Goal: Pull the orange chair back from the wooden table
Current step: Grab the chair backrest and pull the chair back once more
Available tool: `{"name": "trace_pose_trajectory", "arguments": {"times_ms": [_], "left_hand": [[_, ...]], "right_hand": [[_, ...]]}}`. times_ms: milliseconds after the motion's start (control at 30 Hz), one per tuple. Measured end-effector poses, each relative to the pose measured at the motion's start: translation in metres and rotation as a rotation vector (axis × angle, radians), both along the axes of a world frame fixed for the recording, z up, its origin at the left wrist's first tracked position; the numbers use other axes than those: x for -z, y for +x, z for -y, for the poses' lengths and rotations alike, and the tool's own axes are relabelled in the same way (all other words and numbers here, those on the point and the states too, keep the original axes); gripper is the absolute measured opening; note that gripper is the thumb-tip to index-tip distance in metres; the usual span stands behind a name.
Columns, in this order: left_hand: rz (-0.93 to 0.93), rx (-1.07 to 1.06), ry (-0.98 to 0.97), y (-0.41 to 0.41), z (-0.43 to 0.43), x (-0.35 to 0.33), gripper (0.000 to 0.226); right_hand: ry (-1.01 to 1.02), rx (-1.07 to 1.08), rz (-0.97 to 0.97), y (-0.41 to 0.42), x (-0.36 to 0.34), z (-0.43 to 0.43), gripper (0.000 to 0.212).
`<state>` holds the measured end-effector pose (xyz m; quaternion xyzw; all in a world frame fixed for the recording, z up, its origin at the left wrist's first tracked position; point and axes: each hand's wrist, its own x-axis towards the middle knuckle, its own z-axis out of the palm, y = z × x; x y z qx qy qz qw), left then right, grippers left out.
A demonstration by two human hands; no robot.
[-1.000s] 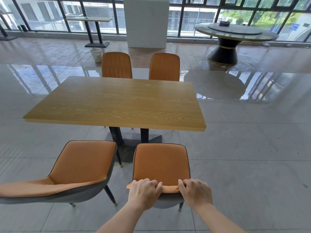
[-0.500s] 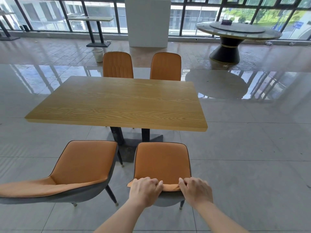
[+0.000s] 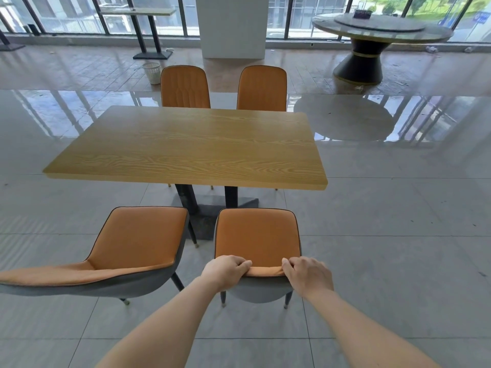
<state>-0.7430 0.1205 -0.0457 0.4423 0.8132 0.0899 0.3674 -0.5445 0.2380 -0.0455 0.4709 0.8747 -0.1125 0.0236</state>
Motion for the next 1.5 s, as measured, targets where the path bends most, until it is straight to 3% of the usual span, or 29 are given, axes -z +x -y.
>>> {"name": "trace_pose_trajectory", "arguments": {"times_ms": [400, 1067, 1500], "left_hand": [[-0.111, 0.069, 0.087, 0.0, -0.002, 0.0, 0.05], [-0.058, 0.064, 0.032, -0.009, -0.014, 0.0, 0.05], [-0.192, 0.035, 0.069, 0.002, -0.01, -0.002, 0.047]], "right_hand": [[0.098, -0.022, 0.02, -0.003, 0.012, -0.008, 0.058], [0.092, -0.016, -0.013, -0.012, 0.017, -0.02, 0.056], [0.083, -0.015, -0.01, -0.008, 0.014, -0.019, 0.056]]}}
